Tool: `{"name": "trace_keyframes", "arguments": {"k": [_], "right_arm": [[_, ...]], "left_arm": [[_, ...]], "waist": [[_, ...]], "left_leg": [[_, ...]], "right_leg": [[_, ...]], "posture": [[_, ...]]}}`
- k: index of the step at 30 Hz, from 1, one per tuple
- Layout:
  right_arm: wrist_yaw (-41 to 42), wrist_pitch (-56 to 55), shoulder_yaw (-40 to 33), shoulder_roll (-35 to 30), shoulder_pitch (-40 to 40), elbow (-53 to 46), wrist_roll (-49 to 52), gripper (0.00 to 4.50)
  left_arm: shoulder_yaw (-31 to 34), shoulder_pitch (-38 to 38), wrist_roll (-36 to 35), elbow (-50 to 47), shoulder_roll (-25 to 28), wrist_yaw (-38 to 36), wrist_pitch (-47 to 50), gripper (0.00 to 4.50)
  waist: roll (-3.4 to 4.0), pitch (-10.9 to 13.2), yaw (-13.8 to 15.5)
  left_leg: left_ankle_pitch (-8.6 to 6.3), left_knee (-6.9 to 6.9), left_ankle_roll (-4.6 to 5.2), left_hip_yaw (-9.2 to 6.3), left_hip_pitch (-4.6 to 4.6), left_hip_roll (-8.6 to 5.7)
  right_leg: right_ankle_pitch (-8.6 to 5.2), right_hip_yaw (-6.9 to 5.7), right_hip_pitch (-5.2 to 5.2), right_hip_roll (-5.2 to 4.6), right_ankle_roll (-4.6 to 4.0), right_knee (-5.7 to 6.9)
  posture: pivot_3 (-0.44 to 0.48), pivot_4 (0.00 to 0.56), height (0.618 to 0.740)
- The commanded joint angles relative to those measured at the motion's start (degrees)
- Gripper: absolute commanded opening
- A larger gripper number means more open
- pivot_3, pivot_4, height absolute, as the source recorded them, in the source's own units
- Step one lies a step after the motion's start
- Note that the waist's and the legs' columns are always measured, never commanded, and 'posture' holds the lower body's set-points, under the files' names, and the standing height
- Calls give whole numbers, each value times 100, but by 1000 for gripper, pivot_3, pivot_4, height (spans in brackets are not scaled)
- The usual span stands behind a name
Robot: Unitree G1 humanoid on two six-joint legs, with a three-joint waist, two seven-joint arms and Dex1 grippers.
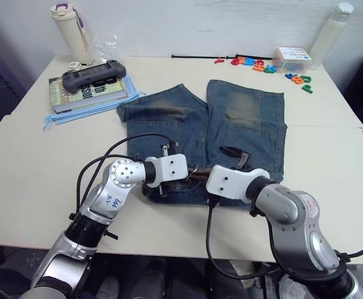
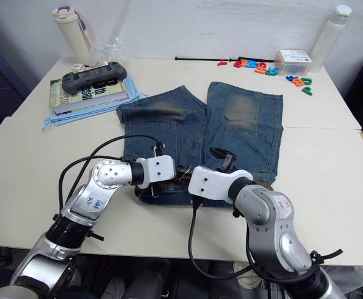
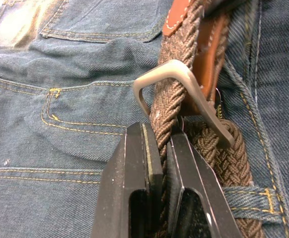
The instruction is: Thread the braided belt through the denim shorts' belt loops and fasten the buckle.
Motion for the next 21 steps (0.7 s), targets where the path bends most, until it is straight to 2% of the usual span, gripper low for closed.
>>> {"name": "trace_keyframes", "arguments": {"k": [1, 4, 7, 8, 13, 20, 21], "right_arm": [[-27, -134, 28, 66, -5, -25, -110, 3074], [-8, -177, 15, 91, 14, 4, -138, 1514], [-1, -190, -2, 117, 36, 33, -137, 219], [4, -192, -7, 128, 41, 39, -144, 98], [-7, -186, -24, 176, 65, 73, -172, 98], [-30, -250, -34, 259, 81, 123, -236, 98], [-34, -262, -38, 277, 91, 130, -246, 27]], "left_arm": [[-72, 41, 0, -134, 19, 4, -115, 0], [-71, 41, 11, -128, 21, 24, -149, 0], [-69, 36, 40, -120, 34, 75, -234, 0], [-48, 37, 45, -118, 35, 118, -259, 0], [181, -3, -23, -70, -1, 368, -374, 0], [1001, 144, -844, -350, 0, 385, 90, 0], [1077, 201, -949, -405, 76, 321, 170, 423]], "waist": [[0, 0, 1], [0, 0, 3], [0, 0, 1], [0, 0, -3], [0, 0, -2], [0, 0, -15], [0, 0, -11]], "left_leg": [[0, 0, 0, 0, 0, 0], [0, 0, 0, 0, -1, 0], [0, 0, 0, 0, -1, 0], [0, 0, 0, 0, -1, 0], [0, 0, 0, 0, -1, 0], [0, 0, -1, 0, -1, 1], [1, 0, -2, 0, -1, 2]], "right_leg": [[0, 0, -1, 0, 0, 0], [0, 0, -1, 1, 0, 0], [0, 0, -1, 1, 0, 1], [0, 0, -2, 1, 0, 1], [0, 1, -2, 1, 0, 1], [0, 2, -6, 2, 0, 4], [0, 1, -6, 2, 0, 4]], "posture": [[0, 150, 655], [0, 150, 655], [0, 150, 655], [0, 150, 655], [0, 150, 655], [0, 150, 655], [0, 150, 655]]}}
